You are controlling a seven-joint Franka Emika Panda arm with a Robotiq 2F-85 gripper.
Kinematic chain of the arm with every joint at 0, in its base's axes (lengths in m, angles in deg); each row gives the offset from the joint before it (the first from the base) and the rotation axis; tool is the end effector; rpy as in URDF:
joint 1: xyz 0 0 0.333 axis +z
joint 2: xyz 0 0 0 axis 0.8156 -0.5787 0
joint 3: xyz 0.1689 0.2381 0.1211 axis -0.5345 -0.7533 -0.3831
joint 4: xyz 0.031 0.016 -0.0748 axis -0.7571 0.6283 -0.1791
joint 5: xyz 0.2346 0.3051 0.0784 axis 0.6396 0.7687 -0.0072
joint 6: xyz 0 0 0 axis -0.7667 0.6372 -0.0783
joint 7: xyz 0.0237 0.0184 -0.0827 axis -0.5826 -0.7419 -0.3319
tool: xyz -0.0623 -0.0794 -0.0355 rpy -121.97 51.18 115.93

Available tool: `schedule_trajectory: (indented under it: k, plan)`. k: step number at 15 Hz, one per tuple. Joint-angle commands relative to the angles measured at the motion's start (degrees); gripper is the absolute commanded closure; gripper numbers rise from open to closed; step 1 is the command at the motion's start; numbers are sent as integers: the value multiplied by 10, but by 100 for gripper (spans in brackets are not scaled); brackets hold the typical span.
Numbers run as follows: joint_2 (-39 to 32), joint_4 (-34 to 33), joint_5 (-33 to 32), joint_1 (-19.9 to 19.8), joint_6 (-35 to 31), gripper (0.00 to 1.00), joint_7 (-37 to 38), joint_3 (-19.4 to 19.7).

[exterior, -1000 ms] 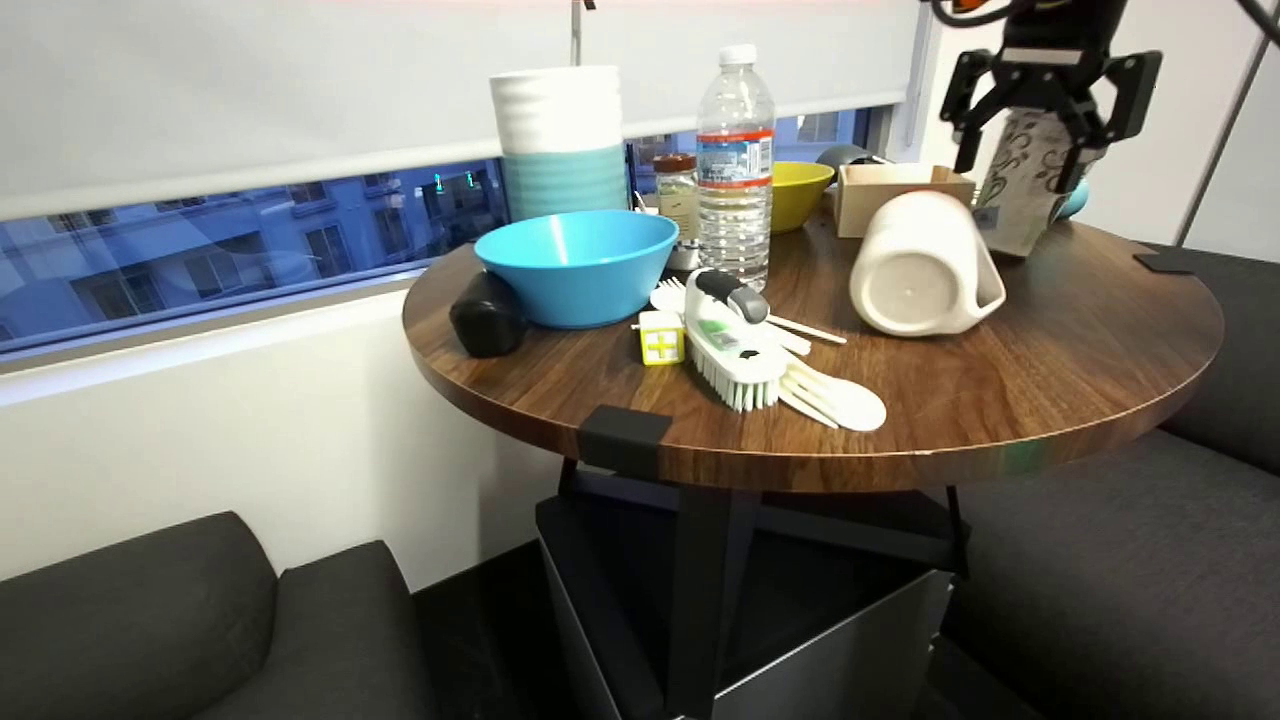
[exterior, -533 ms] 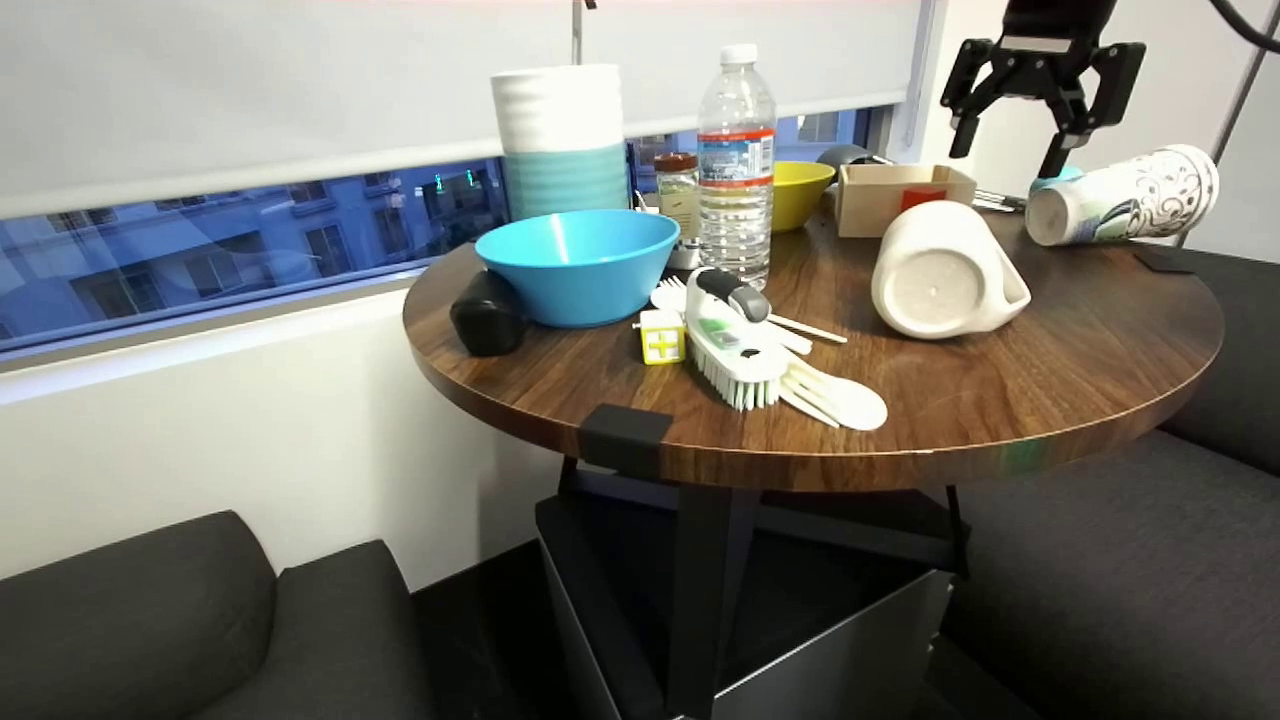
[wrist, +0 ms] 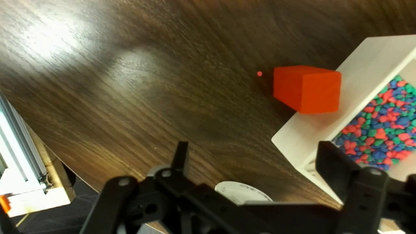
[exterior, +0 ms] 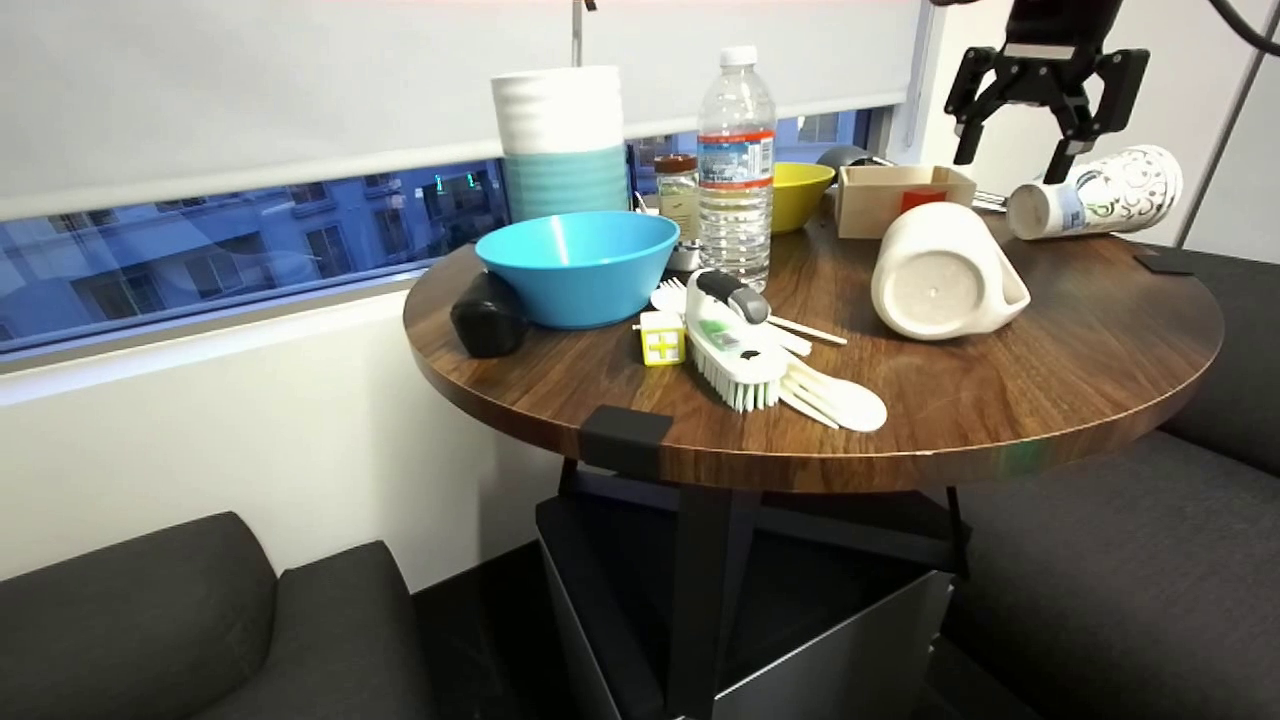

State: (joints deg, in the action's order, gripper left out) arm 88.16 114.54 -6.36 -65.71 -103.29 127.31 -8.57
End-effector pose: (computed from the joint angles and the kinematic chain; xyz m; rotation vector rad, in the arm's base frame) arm 0.4307 -0.1058 0.4583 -1.9421 2.3777 -0.1191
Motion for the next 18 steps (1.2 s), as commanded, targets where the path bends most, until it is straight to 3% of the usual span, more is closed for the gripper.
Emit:
schedule_trajectory:
  k: [1,7,8,18]
  plan:
    - [19,6,-4,-13,21,0,-7,9]
    - [69,4,-17,-43,41,0,-16,26]
    - [38,-2,-6,-38,30,0,-5,18]
    - [58,-33,-8,-66,68,0,-22,46]
